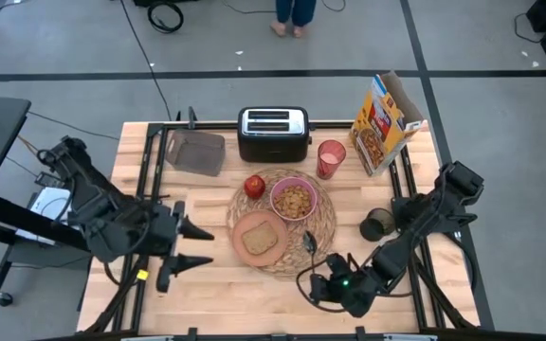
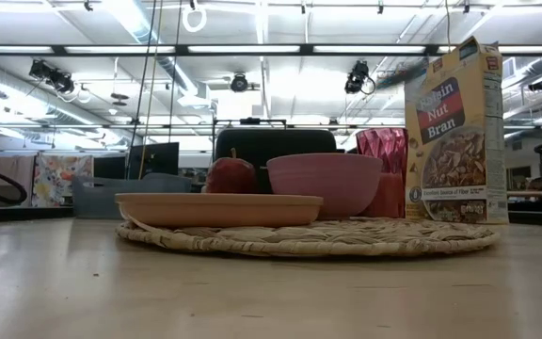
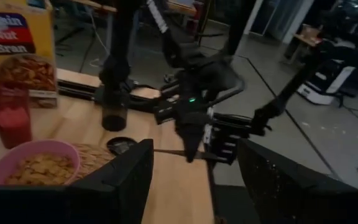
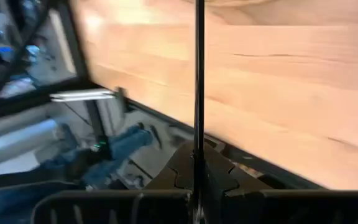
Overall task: Arrange a breakfast setting
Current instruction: Put the black spoon to the right of the pink bowl on the brown placemat
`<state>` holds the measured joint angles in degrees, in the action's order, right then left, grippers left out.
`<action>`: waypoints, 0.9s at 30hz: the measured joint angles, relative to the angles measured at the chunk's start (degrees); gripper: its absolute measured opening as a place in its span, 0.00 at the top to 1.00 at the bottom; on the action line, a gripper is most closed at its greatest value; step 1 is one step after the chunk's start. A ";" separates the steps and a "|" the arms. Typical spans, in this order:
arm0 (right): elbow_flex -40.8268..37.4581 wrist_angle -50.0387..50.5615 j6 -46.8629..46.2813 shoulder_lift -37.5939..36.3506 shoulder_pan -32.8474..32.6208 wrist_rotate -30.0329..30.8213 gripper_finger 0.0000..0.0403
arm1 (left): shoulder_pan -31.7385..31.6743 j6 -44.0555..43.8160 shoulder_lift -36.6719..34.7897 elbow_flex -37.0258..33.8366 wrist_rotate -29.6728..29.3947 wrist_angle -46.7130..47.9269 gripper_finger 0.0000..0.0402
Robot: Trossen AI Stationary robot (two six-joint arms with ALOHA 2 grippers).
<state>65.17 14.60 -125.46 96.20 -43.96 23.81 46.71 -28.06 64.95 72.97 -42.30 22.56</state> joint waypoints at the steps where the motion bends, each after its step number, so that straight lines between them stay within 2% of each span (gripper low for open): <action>1: -1.62 -1.25 -0.32 -0.09 0.15 -1.32 0.98 | 0.54 -0.29 0.19 0.00 -0.04 -0.11 0.41; 4: -4.23 -2.31 -0.81 -0.25 2.28 -5.38 0.98 | 1.50 -0.47 0.72 0.00 -0.01 0.07 0.42; 13: -9.50 6.05 -0.94 -3.50 6.97 -16.25 0.98 | 4.11 -1.37 1.50 0.00 -0.17 0.02 0.42; 21: -13.50 14.55 -0.46 -8.92 13.04 -17.55 0.98 | 4.60 0.01 2.18 0.00 -0.05 0.03 0.42; 27: -18.52 8.75 2.41 -9.85 18.14 -19.61 0.98 | 4.60 0.58 2.19 0.00 -0.07 0.04 0.42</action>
<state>46.64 23.35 -123.05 86.35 -25.82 4.20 51.31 -27.48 67.13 72.97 -42.37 22.60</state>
